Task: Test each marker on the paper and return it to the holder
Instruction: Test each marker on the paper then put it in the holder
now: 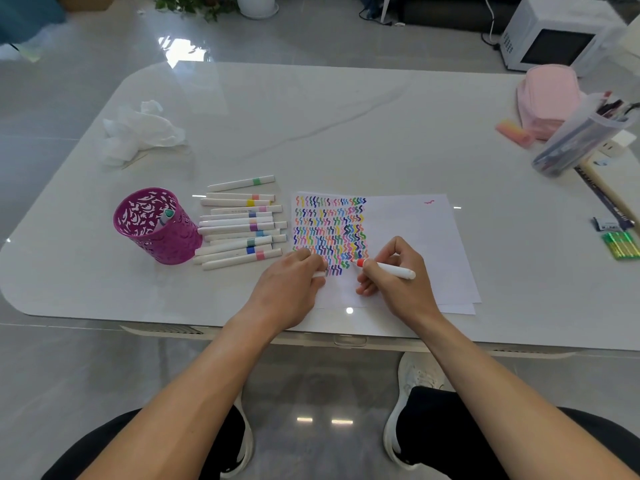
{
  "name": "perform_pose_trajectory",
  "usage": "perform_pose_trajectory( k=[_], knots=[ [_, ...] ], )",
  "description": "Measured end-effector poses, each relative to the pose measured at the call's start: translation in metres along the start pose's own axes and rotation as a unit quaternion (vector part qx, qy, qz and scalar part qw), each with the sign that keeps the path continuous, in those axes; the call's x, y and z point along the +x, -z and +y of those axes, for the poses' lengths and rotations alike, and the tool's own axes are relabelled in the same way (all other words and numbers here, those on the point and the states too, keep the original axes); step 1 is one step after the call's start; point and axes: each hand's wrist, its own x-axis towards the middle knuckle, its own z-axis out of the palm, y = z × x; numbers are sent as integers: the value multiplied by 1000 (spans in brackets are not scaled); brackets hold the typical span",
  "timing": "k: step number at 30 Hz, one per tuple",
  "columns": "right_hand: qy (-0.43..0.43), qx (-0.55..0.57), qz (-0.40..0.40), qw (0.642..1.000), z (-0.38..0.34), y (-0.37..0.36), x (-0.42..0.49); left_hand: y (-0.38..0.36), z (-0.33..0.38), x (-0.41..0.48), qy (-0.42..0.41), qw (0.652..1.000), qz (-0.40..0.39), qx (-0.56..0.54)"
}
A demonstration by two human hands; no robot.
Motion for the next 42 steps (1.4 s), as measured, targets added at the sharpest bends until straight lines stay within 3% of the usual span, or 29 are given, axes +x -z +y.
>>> perform_pose_trajectory(
  k=[33,42],
  knots=[
    [7,-25,-9,1000,1,1,0,-3,-4,3,24,999,-12,-23],
    [-3,68,31,997,-2,10,0,-1,-2,2,24,999,-8,-28]
  ],
)
